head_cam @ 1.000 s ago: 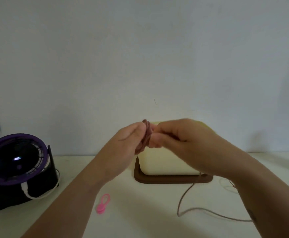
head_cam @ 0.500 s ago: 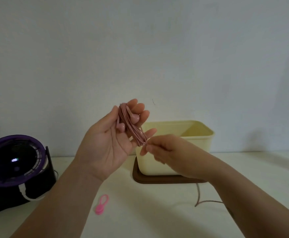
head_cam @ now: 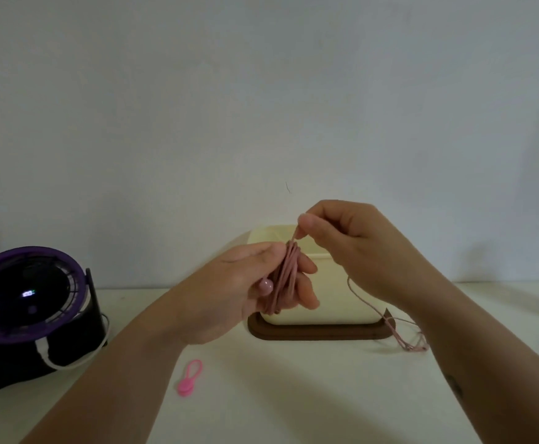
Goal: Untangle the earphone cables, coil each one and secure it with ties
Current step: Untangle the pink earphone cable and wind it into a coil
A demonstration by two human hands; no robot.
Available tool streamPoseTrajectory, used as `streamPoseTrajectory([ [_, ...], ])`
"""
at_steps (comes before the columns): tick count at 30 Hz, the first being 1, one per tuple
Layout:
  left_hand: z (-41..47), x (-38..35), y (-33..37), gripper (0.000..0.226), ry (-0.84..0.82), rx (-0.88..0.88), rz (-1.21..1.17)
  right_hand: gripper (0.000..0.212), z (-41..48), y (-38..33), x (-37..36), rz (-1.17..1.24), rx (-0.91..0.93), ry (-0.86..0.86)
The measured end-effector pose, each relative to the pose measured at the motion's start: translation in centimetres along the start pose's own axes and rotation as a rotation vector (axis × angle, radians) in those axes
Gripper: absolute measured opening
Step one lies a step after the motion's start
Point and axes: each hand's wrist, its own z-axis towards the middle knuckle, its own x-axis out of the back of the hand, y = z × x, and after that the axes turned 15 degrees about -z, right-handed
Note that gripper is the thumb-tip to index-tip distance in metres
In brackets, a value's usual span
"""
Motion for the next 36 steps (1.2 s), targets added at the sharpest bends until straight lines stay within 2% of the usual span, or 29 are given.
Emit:
streamPoseTrajectory([
  [3,-0.1,0.3,0.8,0.037,-0.139,0.042,-0.316,0.035,0.2,1.0,-1.4,0.075,-0.043,-0.032],
  [5,0.0,0.6,1.1,0.034,-0.194,-0.006,-0.515,0.036,0.0,1.5,-2.5,0.060,-0.052,-0.061],
  [6,0.1,0.5,1.4,0.035,-0.159,-0.043,-0.600,0.035,0.0,1.6,-3.0,0.041,-0.048,-0.083],
  [8,0.3,0.3,1.8,0.039,0.030,-0.162,-0.671,0.034,-0.2,1.4,-3.7,-0.041,-0.032,-0.146],
  [10,0.6,0.3,1.9,0.039,0.215,-0.268,-0.597,0.032,-0.5,1.0,-3.9,-0.125,-0.001,-0.247],
  [12,0.8,0.8,1.6,0.039,0.287,-0.294,-0.475,0.028,-0.8,0.3,-3.7,-0.167,0.032,-0.346],
  [14,0.8,1.3,1.3,0.040,0.331,-0.262,-0.305,0.026,-0.9,-0.4,-3.0,-0.168,0.059,-0.348],
  [16,0.8,1.3,0.7,0.040,0.318,-0.204,-0.124,0.026,-0.8,-1.0,-2.1,-0.125,0.074,-0.273],
  [21,0.5,0.3,0.1,0.052,0.117,-0.107,0.130,0.025,-0.9,-1.5,0.0,-0.058,0.082,-0.123],
  [23,0.3,0.3,0.0,0.042,0.077,-0.078,0.091,0.024,-0.6,-1.2,0.2,-0.062,0.078,-0.058],
  [26,0.0,0.7,0.1,0.041,0.006,0.011,0.009,0.025,-0.2,-0.4,-0.1,0.019,0.023,0.025],
  [29,-0.4,0.6,0.8,0.038,-0.118,0.082,-0.180,0.031,0.0,0.4,-0.8,0.199,-0.041,0.006],
  [32,-0.2,0.7,1.3,0.039,-0.253,0.047,-0.461,0.035,0.1,0.8,-1.9,0.370,-0.046,-0.051],
  [33,-0.1,0.9,1.4,0.042,-0.237,0.011,-0.553,0.039,0.0,1.0,-2.4,0.352,-0.047,-0.067],
  [35,0.0,1.0,1.9,0.044,-0.088,-0.126,-0.595,0.047,-0.1,1.2,-3.1,0.247,-0.043,-0.117],
  [36,0.3,0.7,1.9,0.042,-0.044,-0.160,-0.638,0.044,-0.1,1.1,-3.3,0.188,-0.040,-0.154],
])
